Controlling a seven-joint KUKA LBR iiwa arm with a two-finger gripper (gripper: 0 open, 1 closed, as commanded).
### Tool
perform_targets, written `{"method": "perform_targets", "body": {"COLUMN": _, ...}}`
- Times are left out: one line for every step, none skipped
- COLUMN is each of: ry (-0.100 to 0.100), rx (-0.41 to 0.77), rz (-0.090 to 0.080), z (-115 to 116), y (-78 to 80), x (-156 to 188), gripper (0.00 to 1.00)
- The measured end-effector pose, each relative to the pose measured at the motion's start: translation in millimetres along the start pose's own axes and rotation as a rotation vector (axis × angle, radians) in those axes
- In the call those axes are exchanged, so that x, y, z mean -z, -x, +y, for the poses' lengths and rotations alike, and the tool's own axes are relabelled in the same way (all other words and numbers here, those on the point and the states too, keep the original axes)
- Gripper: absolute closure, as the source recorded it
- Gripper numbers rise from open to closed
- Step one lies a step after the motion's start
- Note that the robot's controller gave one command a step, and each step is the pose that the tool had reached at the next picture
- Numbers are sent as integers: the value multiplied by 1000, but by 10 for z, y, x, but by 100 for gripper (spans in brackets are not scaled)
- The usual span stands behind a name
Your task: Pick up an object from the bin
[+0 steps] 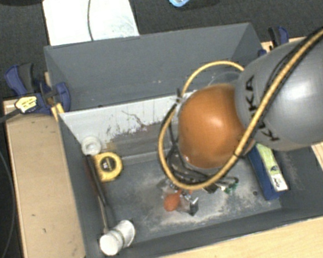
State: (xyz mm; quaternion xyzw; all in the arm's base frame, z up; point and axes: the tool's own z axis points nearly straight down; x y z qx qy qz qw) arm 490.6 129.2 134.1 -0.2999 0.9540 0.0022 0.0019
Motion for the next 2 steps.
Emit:
{"method": "perform_targets", "body": {"ry": -2, "rx": 0, "rz": -5, "z": -4, "y": 13, "x": 426, "gripper": 100}}
{"method": "perform_targets", "body": {"ry": -2, "rx": -7, "rz": -7, "z": -6, "y": 20, "x": 606, "gripper": 100}}
